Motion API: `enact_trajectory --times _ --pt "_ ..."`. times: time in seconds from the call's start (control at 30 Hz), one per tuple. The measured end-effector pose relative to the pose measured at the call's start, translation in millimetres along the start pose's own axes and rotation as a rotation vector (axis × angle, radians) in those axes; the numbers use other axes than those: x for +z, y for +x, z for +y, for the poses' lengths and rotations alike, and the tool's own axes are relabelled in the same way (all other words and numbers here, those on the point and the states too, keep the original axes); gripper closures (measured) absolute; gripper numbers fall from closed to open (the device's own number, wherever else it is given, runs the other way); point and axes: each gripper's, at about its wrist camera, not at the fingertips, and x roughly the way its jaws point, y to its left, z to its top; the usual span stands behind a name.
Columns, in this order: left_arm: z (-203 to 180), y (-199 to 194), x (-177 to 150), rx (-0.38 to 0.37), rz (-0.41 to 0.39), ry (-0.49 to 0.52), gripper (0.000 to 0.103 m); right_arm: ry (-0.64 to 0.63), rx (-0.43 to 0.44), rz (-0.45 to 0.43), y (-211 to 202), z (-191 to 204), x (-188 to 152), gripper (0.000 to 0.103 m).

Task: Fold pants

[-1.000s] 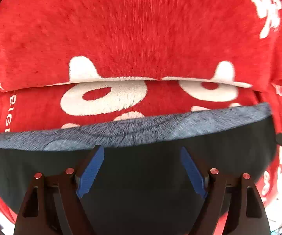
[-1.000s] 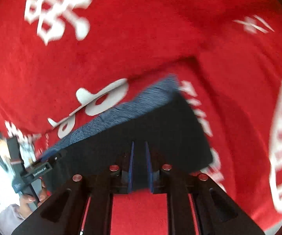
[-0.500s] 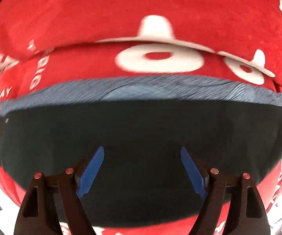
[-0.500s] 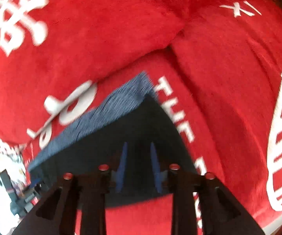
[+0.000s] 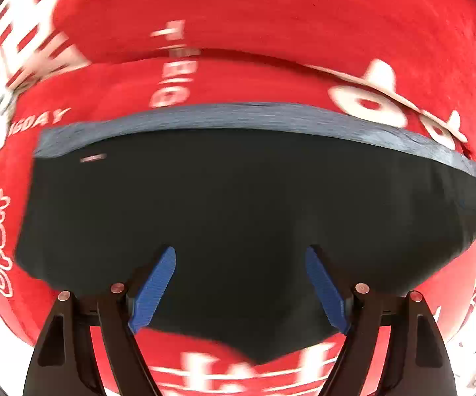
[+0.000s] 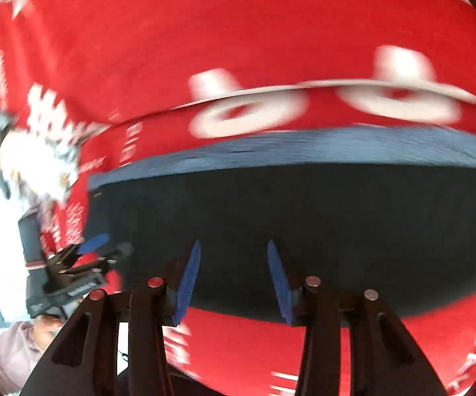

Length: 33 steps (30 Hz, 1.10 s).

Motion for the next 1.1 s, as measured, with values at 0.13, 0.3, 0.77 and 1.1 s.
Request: enact_trajectory --times 0.13,0.3,0.77,1.1 --pt "82 -12 0 0.010 -0.038 -0.064 0.021 -0.190 0.052 0.084 54 106 36 0.055" --pt "186 -14 -8 0.040 -0.081 -0.171 0.021 -0.457 0.085 0.205 144 231 84 0.053" --pt "263 30 -30 -0.127 -0.095 -0.229 0.021 -0.728 -0.045 0.430 313 348 128 0.053" --pt "273 18 -42 -0.172 -0.104 -0.258 0.021 -0.761 0.077 0.507 301 374 120 0.096"
